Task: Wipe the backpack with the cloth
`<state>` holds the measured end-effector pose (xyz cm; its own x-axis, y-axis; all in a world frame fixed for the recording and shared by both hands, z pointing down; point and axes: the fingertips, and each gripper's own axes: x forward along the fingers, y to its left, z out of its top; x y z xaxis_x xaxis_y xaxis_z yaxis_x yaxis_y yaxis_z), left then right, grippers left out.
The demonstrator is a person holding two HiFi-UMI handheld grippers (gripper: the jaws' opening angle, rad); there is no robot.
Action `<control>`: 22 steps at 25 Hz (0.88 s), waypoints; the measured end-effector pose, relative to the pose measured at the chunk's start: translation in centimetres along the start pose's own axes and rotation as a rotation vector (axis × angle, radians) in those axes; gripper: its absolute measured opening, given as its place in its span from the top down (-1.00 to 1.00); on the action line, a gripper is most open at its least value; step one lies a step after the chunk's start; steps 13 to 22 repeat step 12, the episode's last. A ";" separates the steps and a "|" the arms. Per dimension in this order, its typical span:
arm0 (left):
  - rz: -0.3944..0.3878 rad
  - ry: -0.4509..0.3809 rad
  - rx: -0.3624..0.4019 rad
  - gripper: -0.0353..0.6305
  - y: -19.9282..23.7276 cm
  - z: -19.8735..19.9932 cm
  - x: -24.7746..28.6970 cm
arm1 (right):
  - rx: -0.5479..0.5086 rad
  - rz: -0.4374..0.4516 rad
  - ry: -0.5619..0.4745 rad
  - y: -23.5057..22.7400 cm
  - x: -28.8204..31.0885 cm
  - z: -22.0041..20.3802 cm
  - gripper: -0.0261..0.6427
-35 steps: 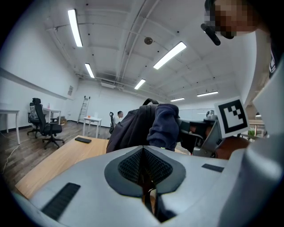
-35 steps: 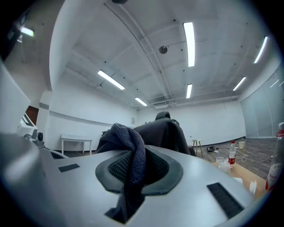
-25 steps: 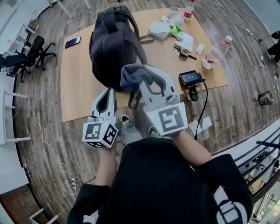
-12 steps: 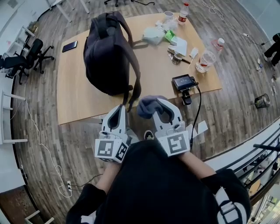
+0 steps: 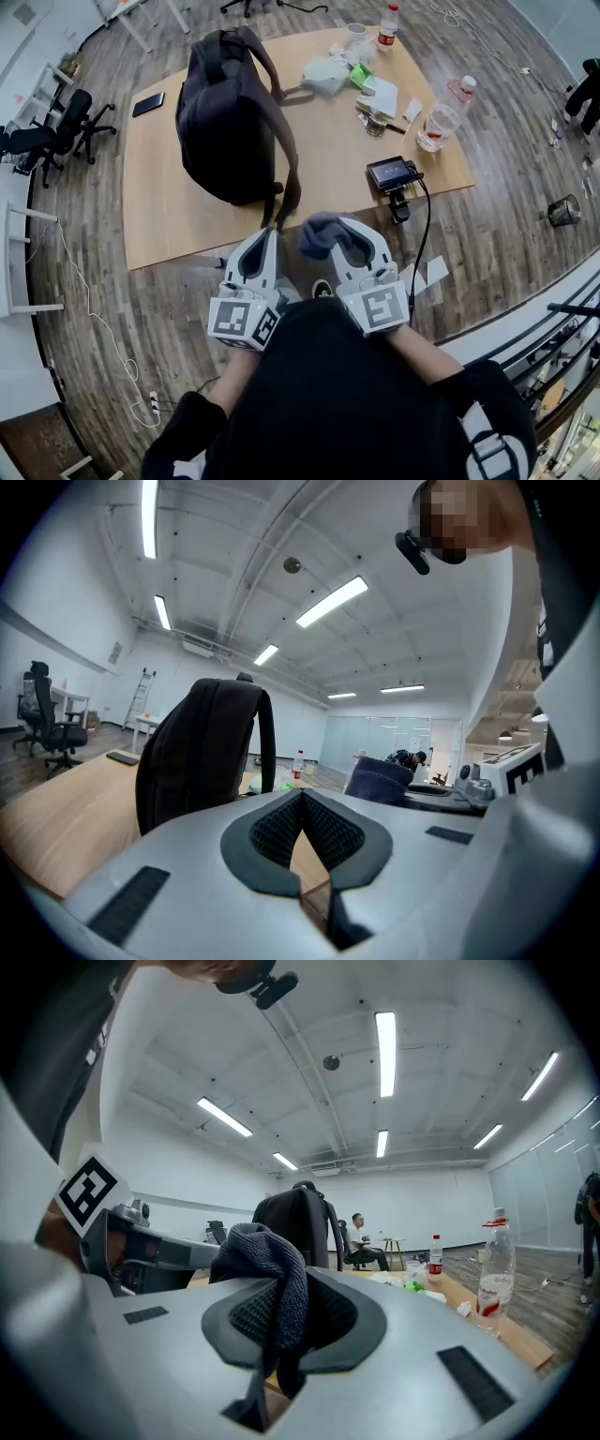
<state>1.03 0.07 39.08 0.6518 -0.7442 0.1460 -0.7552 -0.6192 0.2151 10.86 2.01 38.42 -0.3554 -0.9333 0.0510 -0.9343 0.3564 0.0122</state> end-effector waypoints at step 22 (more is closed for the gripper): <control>-0.024 -0.004 0.003 0.84 -0.1 0.2 0.8 | 0.000 -0.021 0.023 -0.7 -0.5 -0.8 0.78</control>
